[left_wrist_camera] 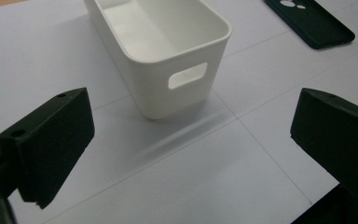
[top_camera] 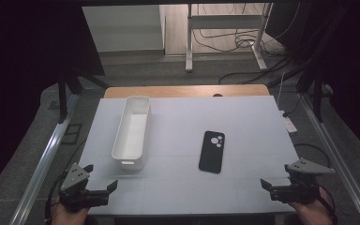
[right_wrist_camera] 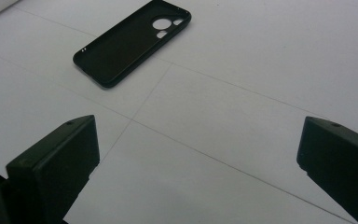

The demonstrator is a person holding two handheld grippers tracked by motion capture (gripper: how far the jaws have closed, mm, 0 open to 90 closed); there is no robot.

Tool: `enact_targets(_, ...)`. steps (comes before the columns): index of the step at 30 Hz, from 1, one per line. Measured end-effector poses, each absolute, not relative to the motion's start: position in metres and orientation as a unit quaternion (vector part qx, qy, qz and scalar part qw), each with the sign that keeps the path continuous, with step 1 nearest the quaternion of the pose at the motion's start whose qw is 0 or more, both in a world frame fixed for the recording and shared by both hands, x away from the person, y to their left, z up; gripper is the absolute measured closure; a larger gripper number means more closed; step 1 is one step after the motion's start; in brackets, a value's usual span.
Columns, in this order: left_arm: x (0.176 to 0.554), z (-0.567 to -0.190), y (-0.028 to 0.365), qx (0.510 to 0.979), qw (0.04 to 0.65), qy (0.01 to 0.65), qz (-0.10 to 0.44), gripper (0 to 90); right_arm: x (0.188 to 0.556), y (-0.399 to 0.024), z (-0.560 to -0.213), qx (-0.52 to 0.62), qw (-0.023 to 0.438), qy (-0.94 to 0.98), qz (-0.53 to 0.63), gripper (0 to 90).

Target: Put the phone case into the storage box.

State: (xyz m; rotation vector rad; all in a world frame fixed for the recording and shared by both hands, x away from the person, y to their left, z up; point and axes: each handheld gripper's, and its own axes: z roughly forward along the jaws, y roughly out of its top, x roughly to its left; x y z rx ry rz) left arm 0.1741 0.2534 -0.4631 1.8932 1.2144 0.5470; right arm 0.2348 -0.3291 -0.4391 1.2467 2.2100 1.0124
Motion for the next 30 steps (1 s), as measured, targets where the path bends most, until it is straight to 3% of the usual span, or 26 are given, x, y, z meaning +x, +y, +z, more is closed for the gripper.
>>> enact_targets(30, 0.1708, -0.4632, 0.2568, 0.748, 0.415, 0.475, 0.209, 0.1, 0.239, -0.3262, -0.44, 0.444, 0.195, 0.799, 0.356, 0.0)
